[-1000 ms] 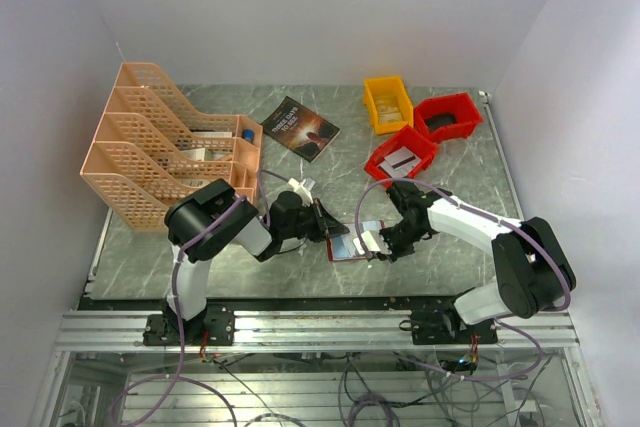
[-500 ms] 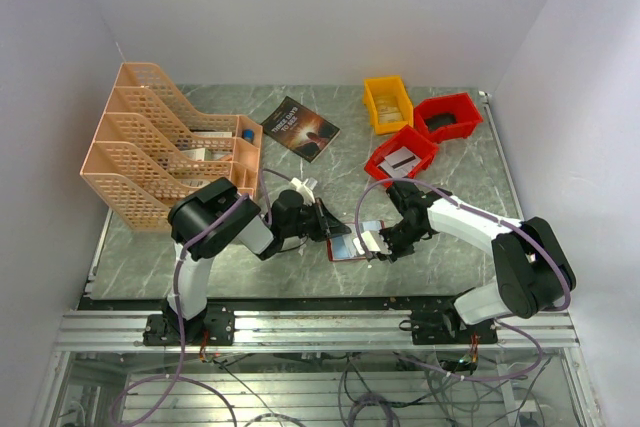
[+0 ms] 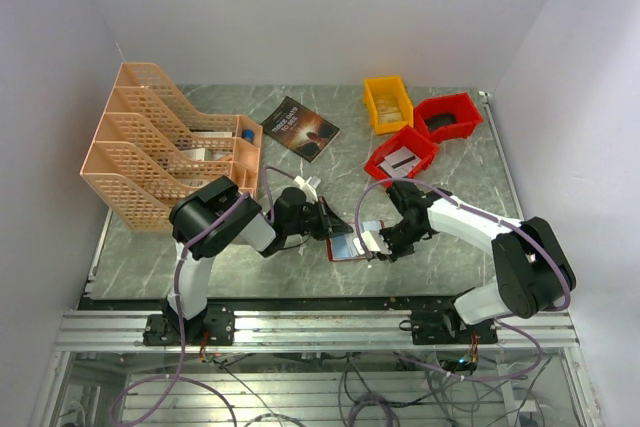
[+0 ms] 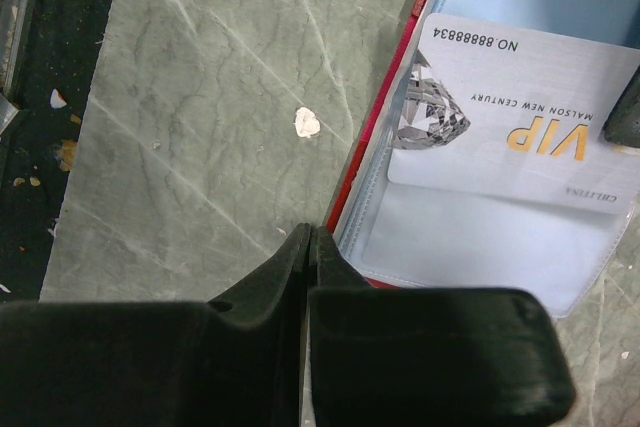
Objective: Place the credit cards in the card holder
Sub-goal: Insert the credit card into the card holder.
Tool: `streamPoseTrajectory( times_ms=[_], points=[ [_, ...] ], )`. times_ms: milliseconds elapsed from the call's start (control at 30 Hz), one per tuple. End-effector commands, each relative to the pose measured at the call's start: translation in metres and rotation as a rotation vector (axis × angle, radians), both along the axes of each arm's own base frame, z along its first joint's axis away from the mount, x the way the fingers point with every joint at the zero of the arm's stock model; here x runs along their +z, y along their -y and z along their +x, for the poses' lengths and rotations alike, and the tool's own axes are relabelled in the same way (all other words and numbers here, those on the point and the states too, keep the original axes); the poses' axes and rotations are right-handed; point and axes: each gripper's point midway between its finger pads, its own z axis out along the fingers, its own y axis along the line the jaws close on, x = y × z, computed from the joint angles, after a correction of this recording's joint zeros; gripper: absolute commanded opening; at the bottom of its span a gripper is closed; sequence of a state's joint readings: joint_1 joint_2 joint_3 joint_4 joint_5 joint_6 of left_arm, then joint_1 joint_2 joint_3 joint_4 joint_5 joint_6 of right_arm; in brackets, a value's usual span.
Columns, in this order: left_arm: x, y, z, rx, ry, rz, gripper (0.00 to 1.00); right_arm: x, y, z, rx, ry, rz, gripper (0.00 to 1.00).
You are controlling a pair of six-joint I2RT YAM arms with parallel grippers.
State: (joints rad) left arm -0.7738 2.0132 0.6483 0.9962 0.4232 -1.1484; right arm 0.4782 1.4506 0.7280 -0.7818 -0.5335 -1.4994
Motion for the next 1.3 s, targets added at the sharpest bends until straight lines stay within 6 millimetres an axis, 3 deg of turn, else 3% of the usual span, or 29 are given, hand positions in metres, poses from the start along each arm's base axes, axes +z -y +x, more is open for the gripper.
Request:
streamPoseTrajectory(
  times_ms=[0, 300, 700, 800, 1000, 1167, 1267],
  points=[
    [-0.02, -0.001, -0.005, -0.034, -0.026, 0.059, 0.08, -0.005, 0.005, 0.003, -0.002, 0.006, -0.038, 0.0],
    [-0.023, 0.0, -0.002, -0.037, -0.028, 0.067, 0.11, 0.0, 0.0, 0.003, -0.009, 0.002, -0.016, 0.01],
    [-0.029, -0.001, 0.001, -0.035, -0.033, 0.078, 0.15, 0.035, -0.021, -0.013, 0.065, -0.04, 0.133, 0.05],
    [-0.03, -0.001, 0.0, -0.037, -0.036, 0.076, 0.16, 0.05, -0.033, -0.011, 0.058, -0.032, 0.202, 0.08],
    [-0.031, -0.002, -0.001, -0.041, -0.03, 0.08, 0.17, 0.079, -0.076, 0.015, -0.052, 0.078, 0.279, 0.14],
    [-0.031, -0.003, -0.001, -0.037, -0.031, 0.077, 0.18, 0.069, -0.112, 0.024, -0.082, 0.137, 0.187, 0.0],
    [-0.031, -0.002, -0.001, -0.037, -0.029, 0.075, 0.19, 0.055, -0.122, 0.034, -0.11, 0.19, 0.109, 0.0]
  ],
)
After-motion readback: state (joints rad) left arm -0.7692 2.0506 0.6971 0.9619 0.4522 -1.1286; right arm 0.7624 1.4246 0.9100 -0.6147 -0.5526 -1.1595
